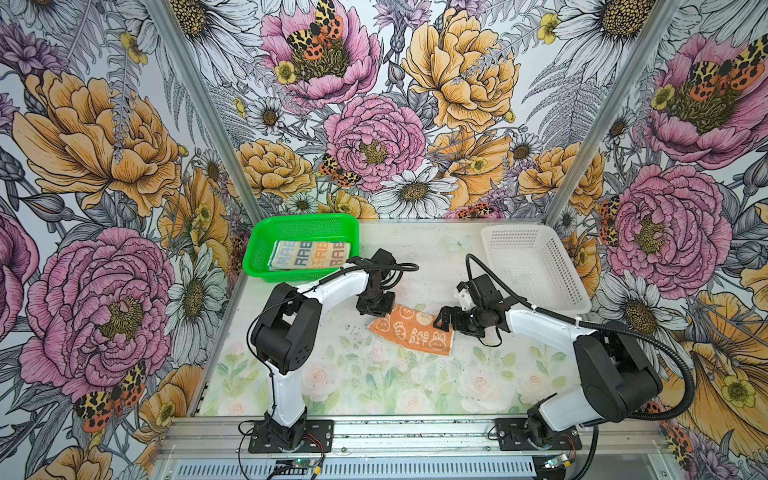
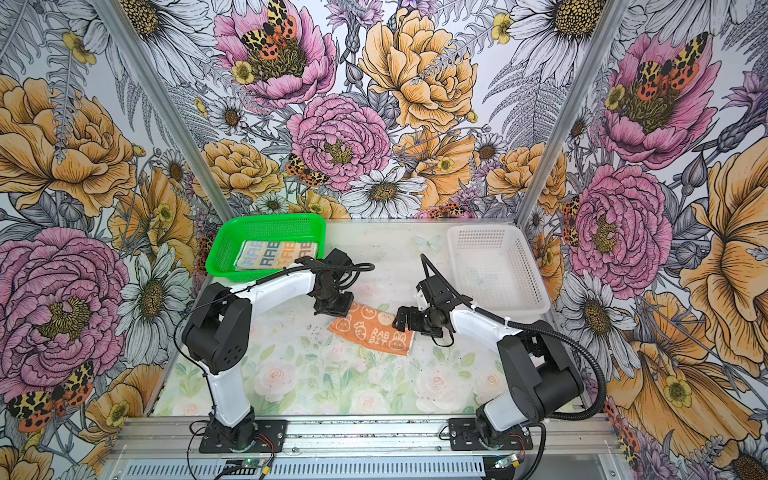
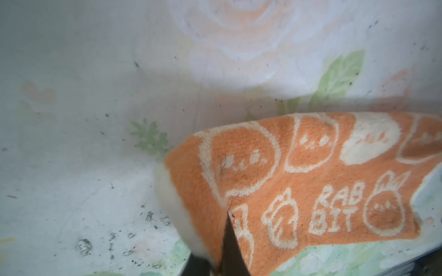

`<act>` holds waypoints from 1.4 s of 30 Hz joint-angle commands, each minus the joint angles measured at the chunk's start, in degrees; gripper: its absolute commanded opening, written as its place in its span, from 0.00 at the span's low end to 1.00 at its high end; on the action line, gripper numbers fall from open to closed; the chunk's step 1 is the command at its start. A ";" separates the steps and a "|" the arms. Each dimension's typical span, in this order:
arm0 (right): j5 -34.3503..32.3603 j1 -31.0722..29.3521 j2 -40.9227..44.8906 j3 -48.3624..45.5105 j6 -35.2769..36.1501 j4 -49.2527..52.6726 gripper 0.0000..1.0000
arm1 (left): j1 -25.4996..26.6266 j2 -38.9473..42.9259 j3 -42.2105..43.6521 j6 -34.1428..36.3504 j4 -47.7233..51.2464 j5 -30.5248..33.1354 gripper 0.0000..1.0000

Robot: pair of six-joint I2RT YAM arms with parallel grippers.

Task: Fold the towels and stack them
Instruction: 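Carry the bunny towel over the green basket with left gripper while right draws back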

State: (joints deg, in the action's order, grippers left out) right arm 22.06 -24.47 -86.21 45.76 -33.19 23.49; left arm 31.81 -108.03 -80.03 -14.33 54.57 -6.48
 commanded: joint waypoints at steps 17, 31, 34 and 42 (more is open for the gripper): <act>5.69 0.03 -12.14 25.86 4.97 0.05 0.99 | -10.02 -12.78 -41.11 17.70 15.72 20.05 0.00; 8.12 -2.84 -26.39 45.56 3.97 1.10 0.99 | -24.45 -20.66 -57.41 24.30 15.85 20.18 0.00; 8.08 -3.59 -29.12 49.35 3.36 1.30 0.99 | -26.55 -21.48 -57.31 26.19 15.78 19.41 0.00; 8.78 -4.79 -34.05 55.89 1.64 2.44 0.99 | -30.47 -24.58 -56.37 29.97 15.78 19.21 0.00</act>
State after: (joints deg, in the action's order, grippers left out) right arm 30.33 -28.86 -118.67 99.00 -30.63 25.06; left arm 2.20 -131.20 -136.18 13.43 70.30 12.82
